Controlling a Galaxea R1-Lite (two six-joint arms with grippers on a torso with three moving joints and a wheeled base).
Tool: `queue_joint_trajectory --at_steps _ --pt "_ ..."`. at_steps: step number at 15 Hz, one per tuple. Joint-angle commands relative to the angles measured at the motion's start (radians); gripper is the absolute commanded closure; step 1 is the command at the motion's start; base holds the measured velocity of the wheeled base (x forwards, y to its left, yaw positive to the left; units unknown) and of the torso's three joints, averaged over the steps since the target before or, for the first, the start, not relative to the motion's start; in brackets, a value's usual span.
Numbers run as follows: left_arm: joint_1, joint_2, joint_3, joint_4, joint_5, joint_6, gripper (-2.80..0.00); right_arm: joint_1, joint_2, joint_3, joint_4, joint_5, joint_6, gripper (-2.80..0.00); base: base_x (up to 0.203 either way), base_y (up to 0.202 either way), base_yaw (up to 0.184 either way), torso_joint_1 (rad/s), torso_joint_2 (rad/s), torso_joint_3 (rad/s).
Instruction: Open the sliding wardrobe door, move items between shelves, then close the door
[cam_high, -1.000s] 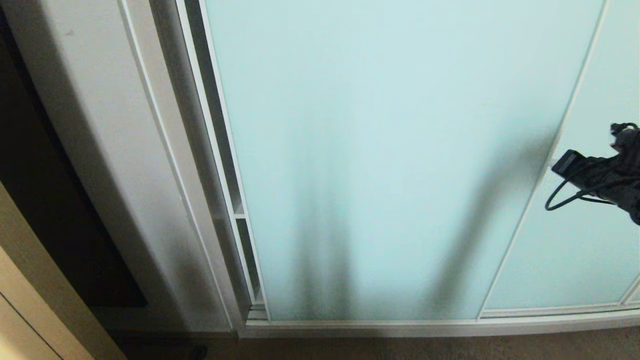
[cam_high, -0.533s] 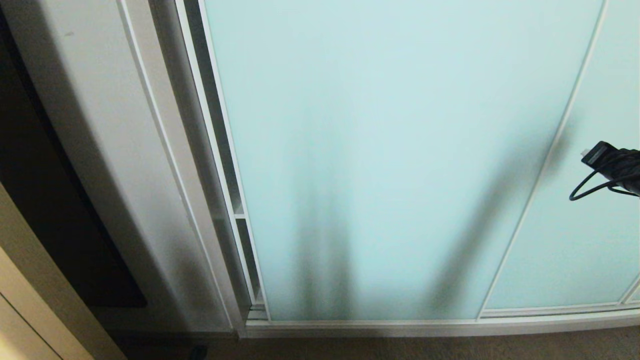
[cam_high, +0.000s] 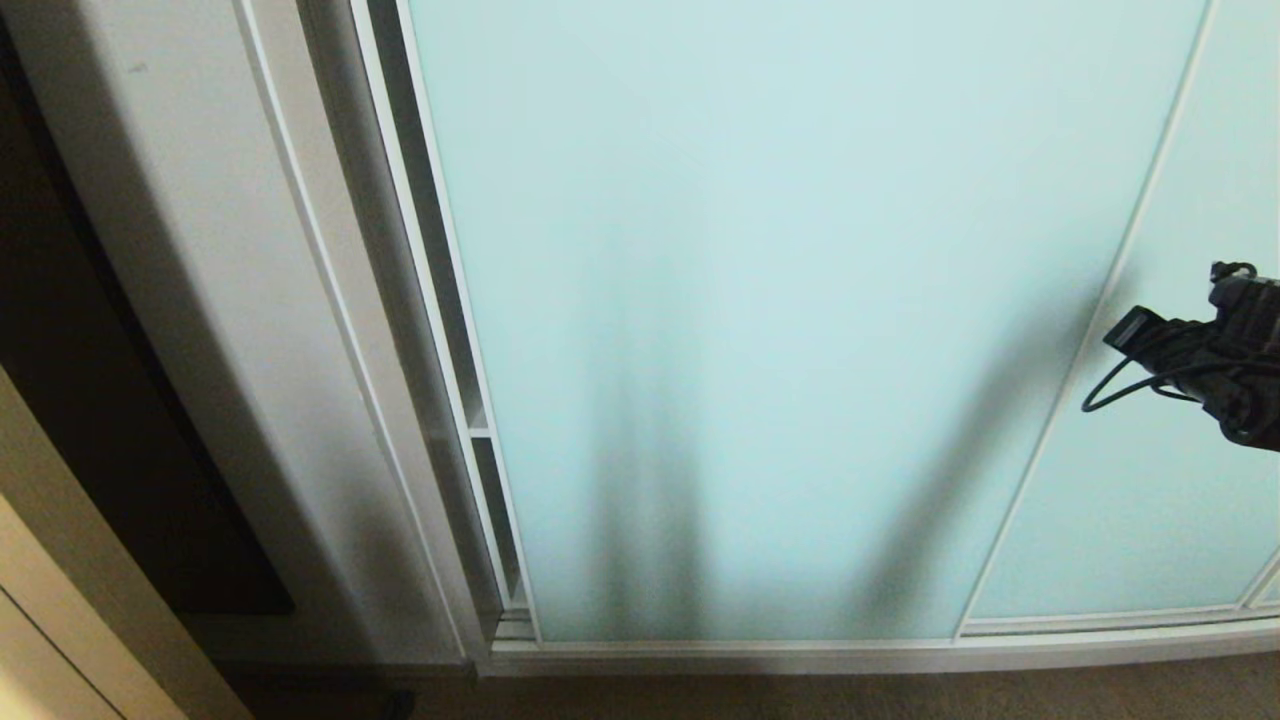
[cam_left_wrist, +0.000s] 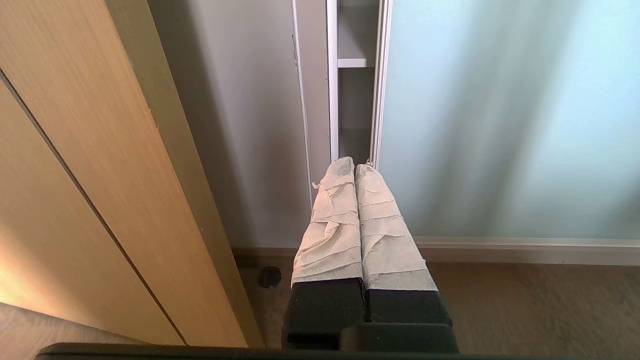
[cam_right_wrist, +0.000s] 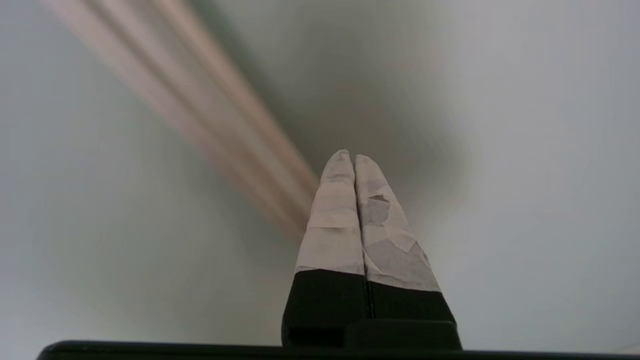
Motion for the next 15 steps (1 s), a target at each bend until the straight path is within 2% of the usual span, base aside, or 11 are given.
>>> queue_joint_trajectory --at_steps 1,11,15 --pt "0.000 0.002 0.000 0.000 0.000 0.000 0.00 0.012 0.041 -0.037 -0.005 0.001 0.003 0.00 0.000 0.000 0.000 0.000 0.00 0.000" --pt "0.000 0.002 0.000 0.000 0.000 0.000 0.00 0.059 0.041 -0.023 -0.005 0.000 0.005 0.00 0.000 0.000 0.000 0.000 0.00 0.000" --pt "0.000 0.002 0.000 0.000 0.000 0.000 0.00 0.085 0.019 0.001 -0.006 -0.036 0.008 0.00 0.000 0.000 0.000 0.000 0.00 0.000"
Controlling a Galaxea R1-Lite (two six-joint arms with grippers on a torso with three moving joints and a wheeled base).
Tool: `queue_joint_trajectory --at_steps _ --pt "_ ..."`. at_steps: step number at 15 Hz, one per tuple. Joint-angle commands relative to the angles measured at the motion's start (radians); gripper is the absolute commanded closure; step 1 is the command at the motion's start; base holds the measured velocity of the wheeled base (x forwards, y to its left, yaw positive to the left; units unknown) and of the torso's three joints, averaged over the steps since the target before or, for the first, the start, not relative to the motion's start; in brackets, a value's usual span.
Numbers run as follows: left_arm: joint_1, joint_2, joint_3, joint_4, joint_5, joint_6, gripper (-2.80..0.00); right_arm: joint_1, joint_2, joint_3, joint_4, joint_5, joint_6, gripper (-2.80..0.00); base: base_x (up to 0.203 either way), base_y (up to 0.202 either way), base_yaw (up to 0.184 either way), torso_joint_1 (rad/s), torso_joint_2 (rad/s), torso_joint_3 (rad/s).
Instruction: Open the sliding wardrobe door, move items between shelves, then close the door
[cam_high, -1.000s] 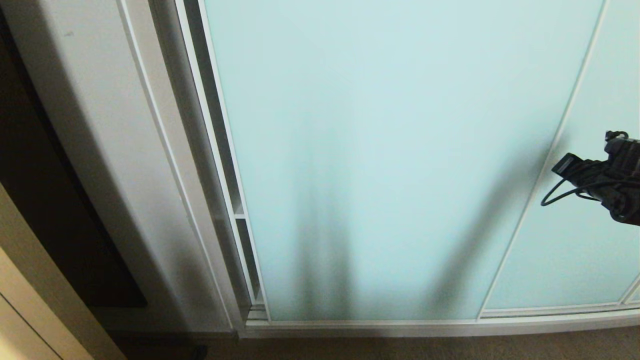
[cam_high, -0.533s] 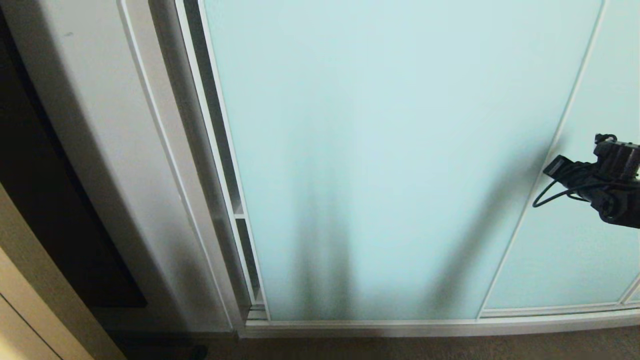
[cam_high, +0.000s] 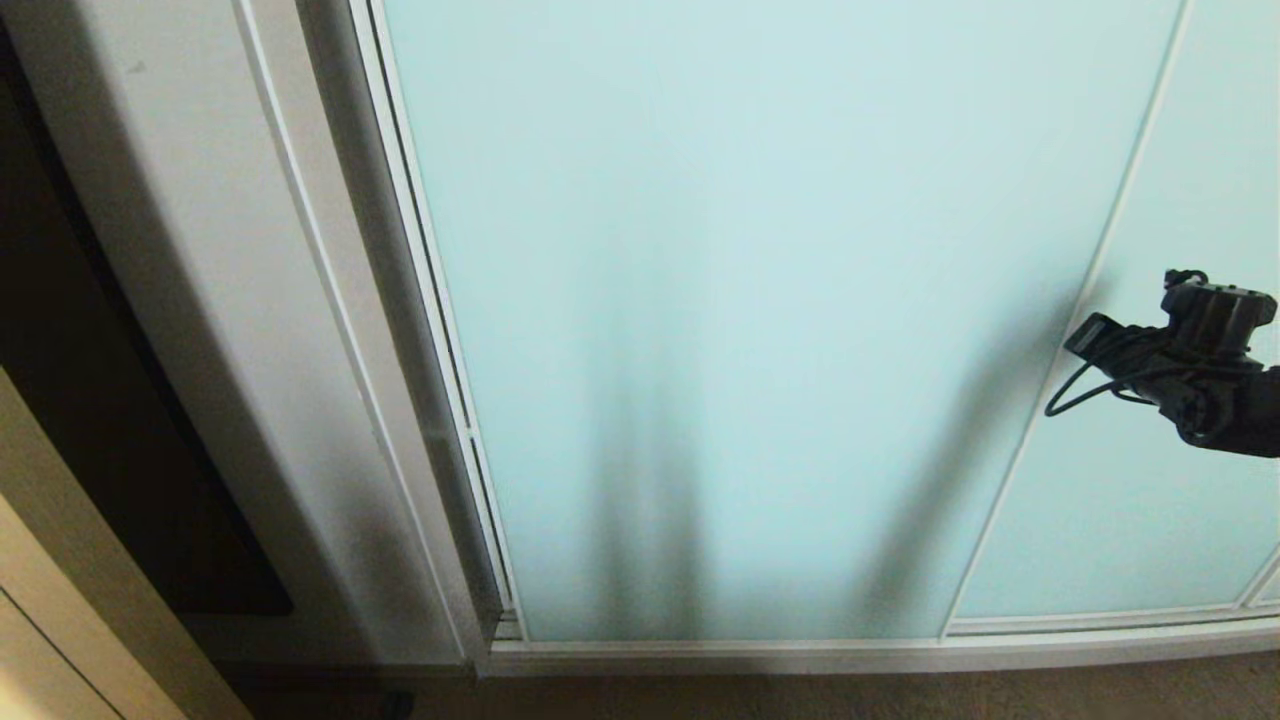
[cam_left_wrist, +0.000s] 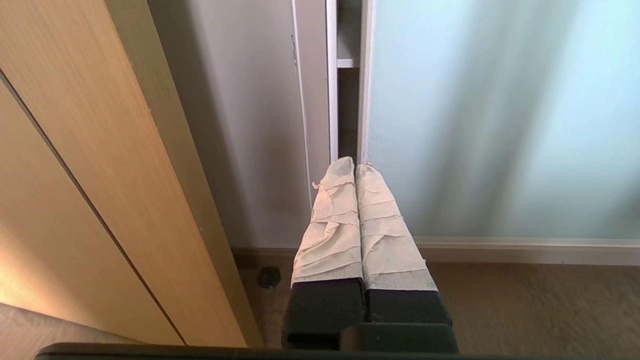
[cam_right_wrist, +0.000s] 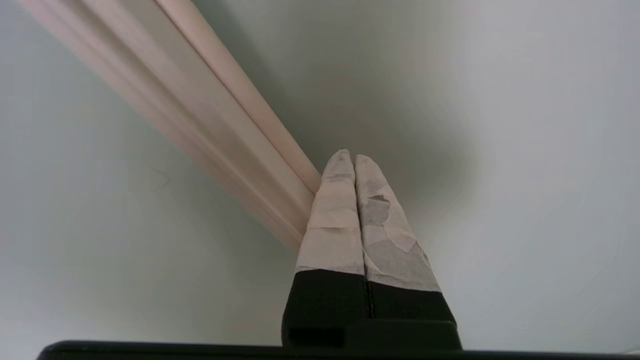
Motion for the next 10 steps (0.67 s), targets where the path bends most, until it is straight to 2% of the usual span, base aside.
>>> queue_joint_trajectory --at_steps 1,4,10 --pt "0.000 0.002 0.000 0.000 0.000 0.001 0.00 0.010 -0.025 0.030 -0.007 -0.002 0.001 0.00 0.000 0.000 0.000 0.000 0.00 0.000" --pt "0.000 0.002 0.000 0.000 0.000 0.001 0.00 0.031 -0.063 0.084 -0.008 -0.003 0.001 0.00 0.000 0.000 0.000 0.000 0.00 0.000" --pt "0.000 0.002 0.000 0.000 0.001 0.001 0.00 0.033 -0.066 0.086 -0.010 -0.005 0.001 0.00 0.000 0.000 0.000 0.000 0.00 0.000"
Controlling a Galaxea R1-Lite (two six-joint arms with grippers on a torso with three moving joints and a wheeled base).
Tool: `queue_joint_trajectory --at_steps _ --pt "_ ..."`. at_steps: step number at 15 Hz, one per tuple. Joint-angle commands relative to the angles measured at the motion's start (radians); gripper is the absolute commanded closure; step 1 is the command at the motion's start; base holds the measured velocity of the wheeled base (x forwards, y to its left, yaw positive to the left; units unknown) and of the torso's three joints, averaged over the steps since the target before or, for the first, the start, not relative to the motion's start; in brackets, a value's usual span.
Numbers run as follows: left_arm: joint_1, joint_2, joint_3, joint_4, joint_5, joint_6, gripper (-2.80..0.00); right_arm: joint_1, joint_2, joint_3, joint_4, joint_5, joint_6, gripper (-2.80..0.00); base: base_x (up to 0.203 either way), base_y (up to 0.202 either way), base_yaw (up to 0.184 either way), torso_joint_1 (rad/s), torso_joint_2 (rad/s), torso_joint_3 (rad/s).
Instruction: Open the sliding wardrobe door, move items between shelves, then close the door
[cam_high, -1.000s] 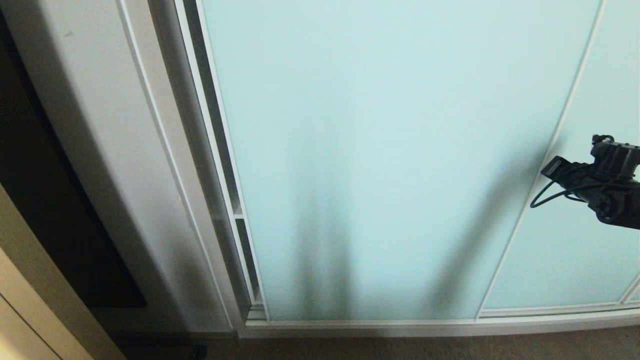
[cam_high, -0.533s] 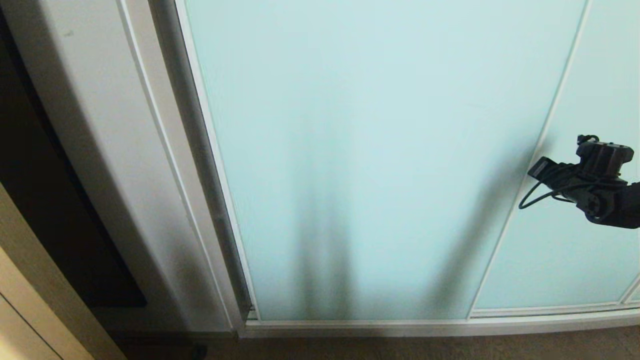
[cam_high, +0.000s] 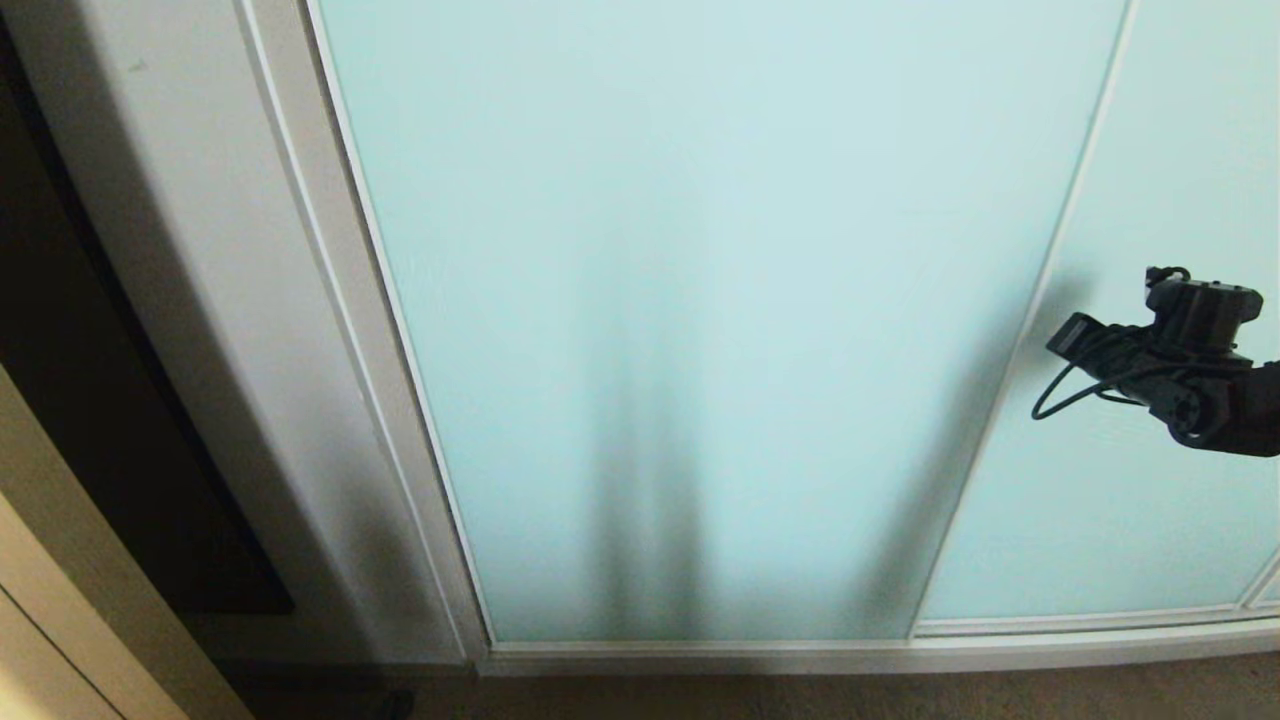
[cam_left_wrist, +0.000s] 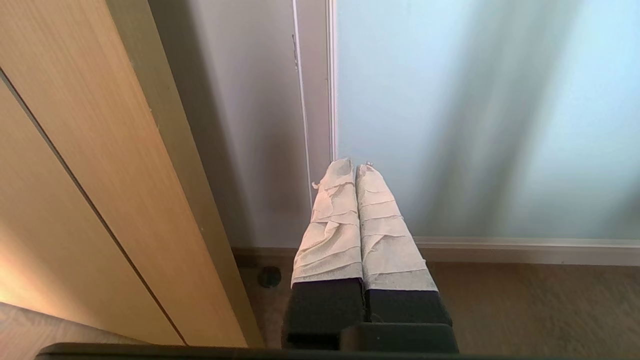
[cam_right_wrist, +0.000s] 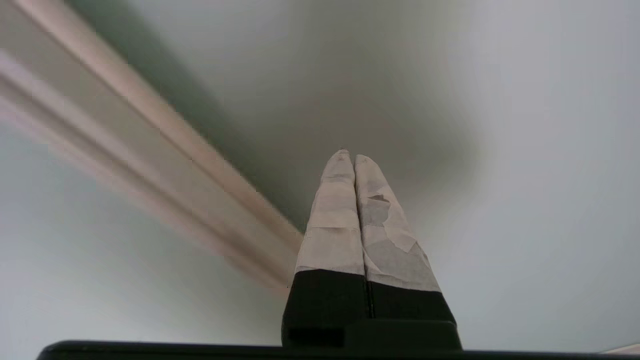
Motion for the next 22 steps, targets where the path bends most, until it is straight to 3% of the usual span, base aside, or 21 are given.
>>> queue_joint_trajectory --at_steps 1,16,20,22 --pt "0.000 0.002 0.000 0.000 0.000 0.000 0.00 0.001 -0.005 0.001 -0.004 0.001 0.002 0.00 0.000 0.000 0.000 0.000 0.00 0.000" --pt "0.000 0.002 0.000 0.000 0.000 0.000 0.00 0.034 -0.055 0.067 -0.003 -0.008 0.001 0.00 0.000 0.000 0.000 0.000 0.00 0.000" --pt "0.000 0.002 0.000 0.000 0.000 0.000 0.00 0.021 -0.179 0.171 -0.004 -0.007 -0.010 0.00 0.000 0.000 0.000 0.000 0.00 0.000" --pt "0.000 0.002 0.000 0.000 0.000 0.000 0.00 -0.007 -0.269 0.262 -0.013 -0.004 -0.060 0.00 0.000 0.000 0.000 0.000 0.00 0.000"
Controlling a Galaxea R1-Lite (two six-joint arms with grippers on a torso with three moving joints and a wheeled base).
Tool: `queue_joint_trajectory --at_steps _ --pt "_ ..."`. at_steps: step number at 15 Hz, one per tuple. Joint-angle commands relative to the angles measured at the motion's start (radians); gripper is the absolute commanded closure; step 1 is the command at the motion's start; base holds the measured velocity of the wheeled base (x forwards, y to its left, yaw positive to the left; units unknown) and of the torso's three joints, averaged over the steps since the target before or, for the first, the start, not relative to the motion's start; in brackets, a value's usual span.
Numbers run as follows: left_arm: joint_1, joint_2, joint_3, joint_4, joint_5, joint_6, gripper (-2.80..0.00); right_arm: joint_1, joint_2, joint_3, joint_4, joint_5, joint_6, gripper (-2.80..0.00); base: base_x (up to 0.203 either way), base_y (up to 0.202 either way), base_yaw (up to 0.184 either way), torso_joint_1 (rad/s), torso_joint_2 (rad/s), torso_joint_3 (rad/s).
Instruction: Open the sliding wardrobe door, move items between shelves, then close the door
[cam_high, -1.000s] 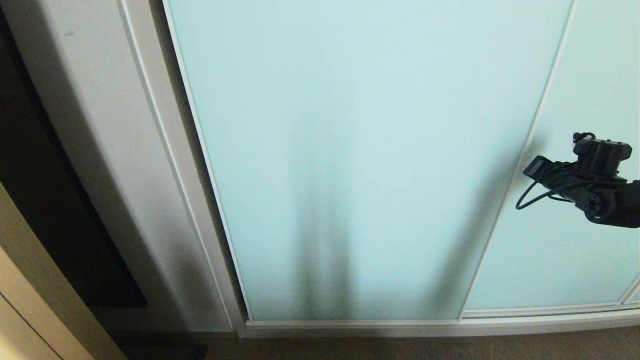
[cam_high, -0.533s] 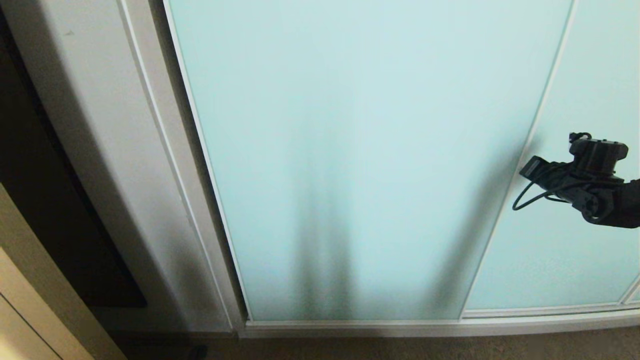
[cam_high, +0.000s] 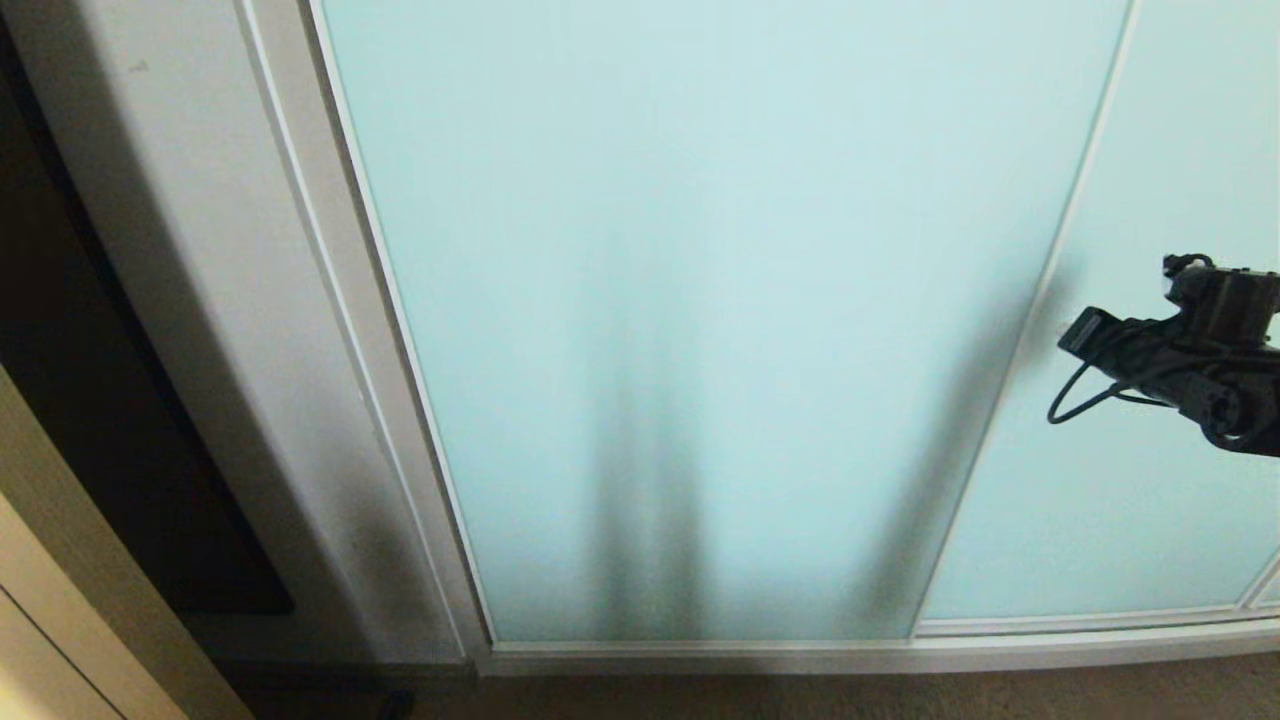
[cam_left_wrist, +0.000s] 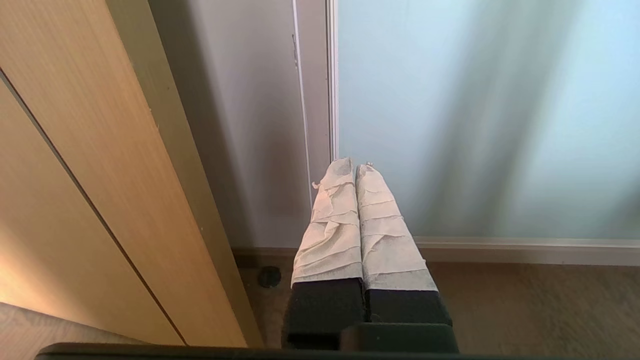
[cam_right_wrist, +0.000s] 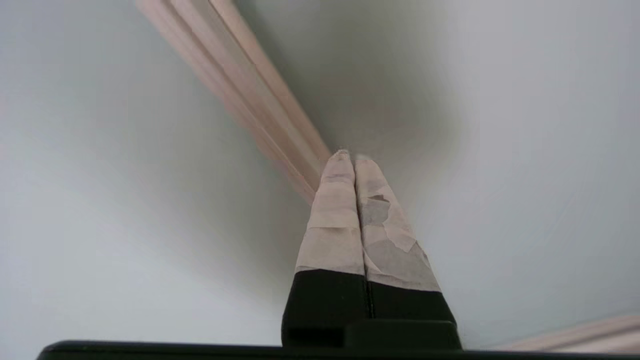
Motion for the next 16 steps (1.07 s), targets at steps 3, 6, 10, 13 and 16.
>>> queue_joint_trajectory --at_steps 3,6,10,13,16 --pt "0.000 0.002 0.000 0.000 0.000 0.000 0.00 -0.071 -0.200 0.198 -0.060 0.009 -0.134 0.00 0.000 0.000 0.000 0.000 0.00 0.000" --pt "0.000 0.002 0.000 0.000 0.000 0.000 0.00 -0.122 -0.344 0.326 -0.070 0.008 -0.193 0.00 0.000 0.000 0.000 0.000 0.00 0.000" --pt "0.000 0.002 0.000 0.000 0.000 0.000 0.00 -0.156 -0.624 0.503 -0.067 0.023 -0.248 0.00 0.000 0.000 0.000 0.000 0.00 0.000" --pt "0.000 0.002 0.000 0.000 0.000 0.000 0.00 -0.119 -0.857 0.677 -0.047 0.028 -0.280 0.00 0.000 0.000 0.000 0.000 0.00 0.000" --pt "0.000 0.002 0.000 0.000 0.000 0.000 0.00 0.005 -1.058 0.939 -0.062 -0.005 -0.359 0.00 0.000 0.000 0.000 0.000 0.00 0.000"
